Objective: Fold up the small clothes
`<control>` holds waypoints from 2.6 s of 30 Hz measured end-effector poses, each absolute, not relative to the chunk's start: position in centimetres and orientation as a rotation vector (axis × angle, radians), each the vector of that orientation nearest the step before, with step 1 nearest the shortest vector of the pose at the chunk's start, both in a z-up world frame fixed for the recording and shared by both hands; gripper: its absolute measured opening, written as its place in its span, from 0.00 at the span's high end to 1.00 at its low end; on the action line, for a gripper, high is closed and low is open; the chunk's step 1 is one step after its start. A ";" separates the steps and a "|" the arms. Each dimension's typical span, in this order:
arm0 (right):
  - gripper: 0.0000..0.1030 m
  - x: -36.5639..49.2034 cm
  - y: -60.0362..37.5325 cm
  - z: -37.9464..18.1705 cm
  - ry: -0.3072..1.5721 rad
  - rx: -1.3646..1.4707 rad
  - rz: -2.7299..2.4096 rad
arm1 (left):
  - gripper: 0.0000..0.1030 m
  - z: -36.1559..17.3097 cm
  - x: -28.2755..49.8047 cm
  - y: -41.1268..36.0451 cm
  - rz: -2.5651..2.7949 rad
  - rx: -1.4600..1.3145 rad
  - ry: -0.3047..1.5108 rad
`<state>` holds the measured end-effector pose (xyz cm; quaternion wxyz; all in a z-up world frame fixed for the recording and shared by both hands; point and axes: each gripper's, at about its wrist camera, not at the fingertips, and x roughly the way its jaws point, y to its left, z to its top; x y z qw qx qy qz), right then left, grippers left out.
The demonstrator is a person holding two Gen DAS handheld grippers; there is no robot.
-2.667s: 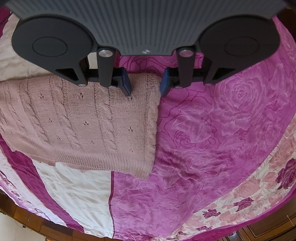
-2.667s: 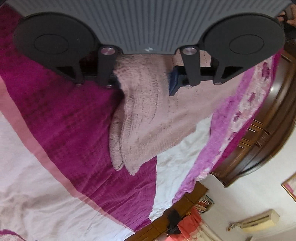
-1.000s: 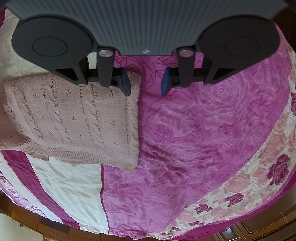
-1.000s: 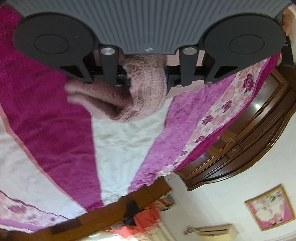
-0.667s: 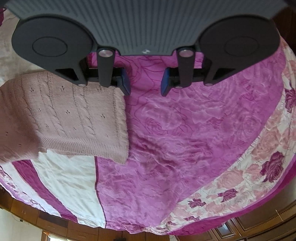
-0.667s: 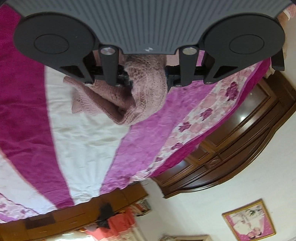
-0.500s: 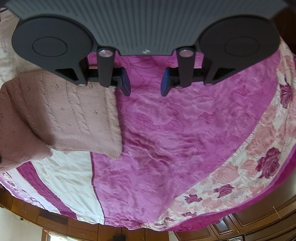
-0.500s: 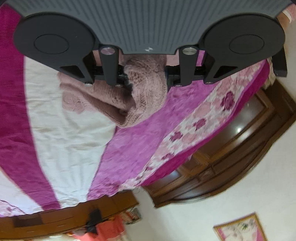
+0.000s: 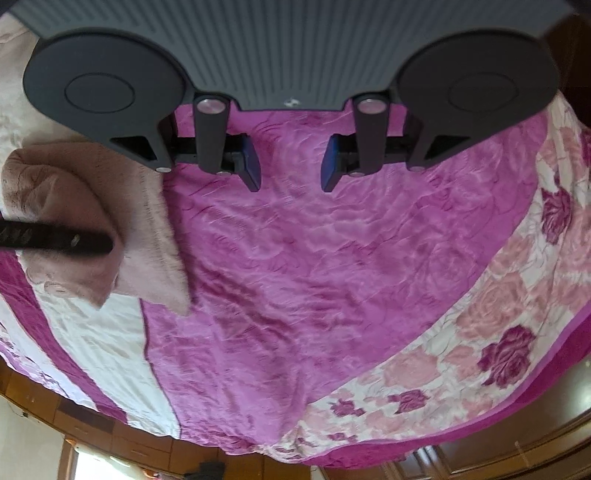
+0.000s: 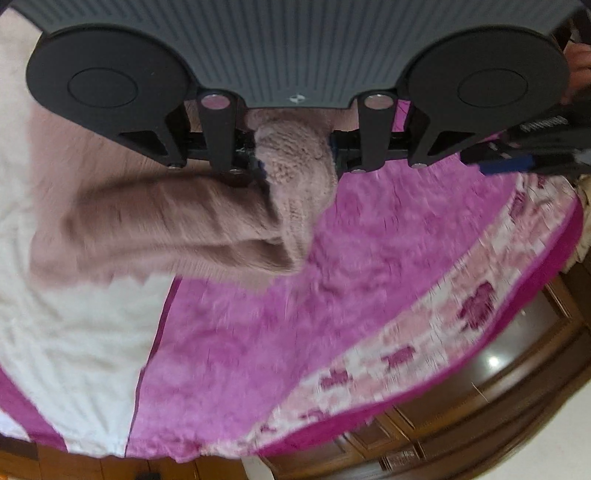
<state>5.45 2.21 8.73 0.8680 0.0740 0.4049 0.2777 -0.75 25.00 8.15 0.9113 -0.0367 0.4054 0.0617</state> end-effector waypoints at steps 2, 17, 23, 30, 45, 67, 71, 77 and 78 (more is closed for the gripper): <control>0.51 4.8 2.4 8.0 0.825 0.190 0.578 | 0.64 7.9 -0.9 25.9 0.136 -0.089 0.839; 0.38 -2.3 -4.5 10.7 0.726 0.411 0.544 | 0.64 9.6 0.3 24.8 0.055 -0.087 0.772; 0.38 -2.8 -7.4 12.2 0.614 0.357 0.421 | 0.64 11.0 2.0 20.8 -0.030 -0.029 0.729; 0.37 -1.9 -10.9 10.9 0.625 0.439 0.332 | 0.63 11.5 4.1 15.9 -0.178 0.052 0.711; 0.35 -1.7 -14.0 8.2 0.648 0.504 0.259 | 0.36 9.5 9.4 8.6 -0.391 0.239 0.736; 0.34 -0.8 -12.3 5.7 0.686 0.517 0.349 | 0.82 6.8 12.4 14.9 -0.152 -0.021 0.698; 0.34 -1.0 -11.0 6.3 0.677 0.450 0.368 | 0.73 4.3 13.9 17.4 -0.122 -0.119 0.782; 0.34 -1.4 -10.1 6.4 0.682 0.383 0.348 | 0.64 4.7 13.0 17.1 -0.110 -0.120 0.776; 0.34 -1.4 -10.1 6.4 0.685 0.389 0.347 | 0.64 4.8 12.7 17.2 -0.114 -0.120 0.778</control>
